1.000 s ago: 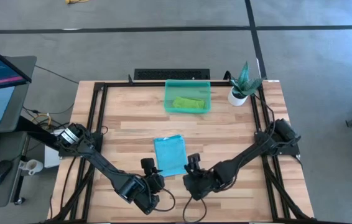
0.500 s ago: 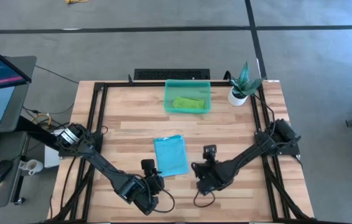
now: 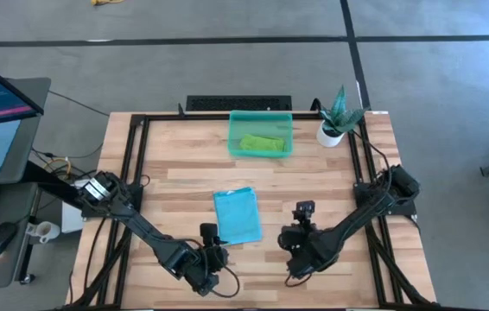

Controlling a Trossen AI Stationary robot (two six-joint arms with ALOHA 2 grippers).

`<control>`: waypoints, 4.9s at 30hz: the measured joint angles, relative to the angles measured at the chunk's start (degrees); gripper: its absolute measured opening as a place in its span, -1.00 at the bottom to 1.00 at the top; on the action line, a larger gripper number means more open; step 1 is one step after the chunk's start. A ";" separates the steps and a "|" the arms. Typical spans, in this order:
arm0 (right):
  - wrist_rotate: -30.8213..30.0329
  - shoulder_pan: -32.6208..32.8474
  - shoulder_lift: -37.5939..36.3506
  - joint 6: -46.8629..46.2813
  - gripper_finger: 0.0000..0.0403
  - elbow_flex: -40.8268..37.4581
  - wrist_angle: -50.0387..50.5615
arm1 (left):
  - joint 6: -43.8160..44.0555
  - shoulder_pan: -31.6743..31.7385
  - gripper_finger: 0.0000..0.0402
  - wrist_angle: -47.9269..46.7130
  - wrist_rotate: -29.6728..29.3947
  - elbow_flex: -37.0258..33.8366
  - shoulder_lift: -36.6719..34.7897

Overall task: Roll microfiber towels into tight, uniform cylinder then place into a basket
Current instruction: Roll the blue microfiber cloth

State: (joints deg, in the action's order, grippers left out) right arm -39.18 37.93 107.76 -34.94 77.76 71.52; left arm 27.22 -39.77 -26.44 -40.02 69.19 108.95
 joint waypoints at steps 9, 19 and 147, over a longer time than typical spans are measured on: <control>-3.96 1.42 -0.65 -0.07 0.19 0.00 -0.67 | 0.26 0.31 -0.10 3.93 1.48 -4.29 -0.12; -4.56 1.07 -0.65 -0.71 0.19 -2.90 -0.13 | 1.66 -0.75 -0.10 -10.75 2.81 -4.26 -8.23; 20.95 -13.50 4.90 18.40 0.06 -22.73 -77.28 | -11.49 7.62 -0.10 34.04 9.93 -23.90 -5.70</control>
State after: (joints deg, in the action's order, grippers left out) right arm -18.23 24.43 112.66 -16.54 55.02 -5.76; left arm 15.73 -32.15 7.59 -30.10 45.29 103.24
